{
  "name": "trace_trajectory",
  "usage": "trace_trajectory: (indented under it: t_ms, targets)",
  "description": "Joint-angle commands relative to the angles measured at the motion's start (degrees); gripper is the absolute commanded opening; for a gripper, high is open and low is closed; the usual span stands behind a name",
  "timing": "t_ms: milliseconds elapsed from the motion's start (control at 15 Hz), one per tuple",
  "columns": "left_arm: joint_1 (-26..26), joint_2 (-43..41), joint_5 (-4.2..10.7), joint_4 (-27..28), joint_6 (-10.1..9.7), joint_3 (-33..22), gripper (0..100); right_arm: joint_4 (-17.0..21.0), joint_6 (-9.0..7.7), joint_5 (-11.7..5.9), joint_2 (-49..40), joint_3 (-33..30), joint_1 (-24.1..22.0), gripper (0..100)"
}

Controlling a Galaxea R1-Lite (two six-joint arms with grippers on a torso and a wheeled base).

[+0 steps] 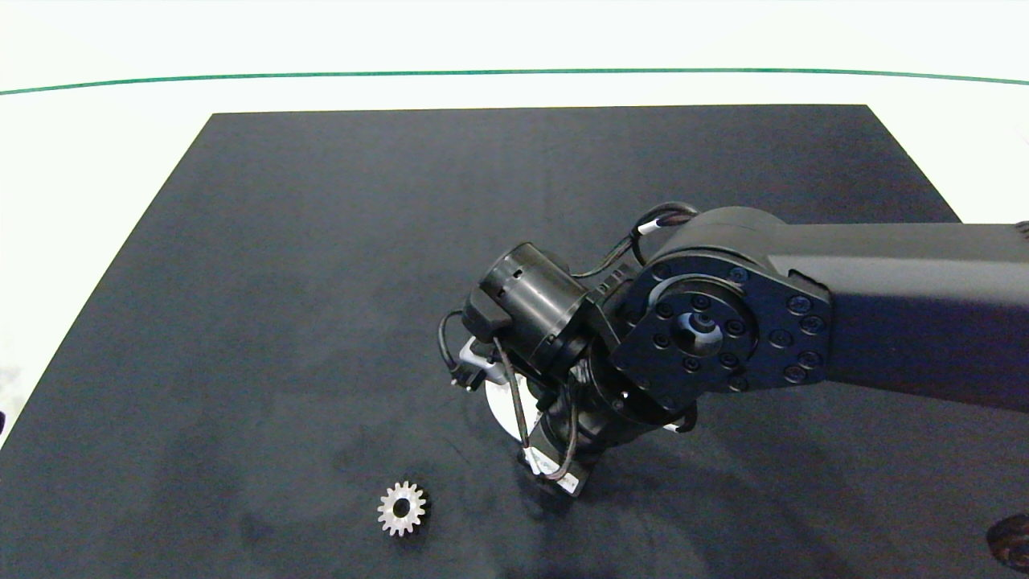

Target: Remove an incorrectly installed larger gear and replace it with the correct smaller gear

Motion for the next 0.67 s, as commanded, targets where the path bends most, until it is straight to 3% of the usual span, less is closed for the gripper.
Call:
trace_trajectory:
  t_ms: [67,667]
  targets:
    - [0.04,-0.28,0.04,0.42,-0.05,0.0,100,0.28,-0.08,-0.07,-0.11,0.12,-0.05,75]
    - [-0.05,-0.37,0.04,0.42,0.04,0.0,100,0.37,-0.34,-1.04,0.77,0.12,-0.32,57]
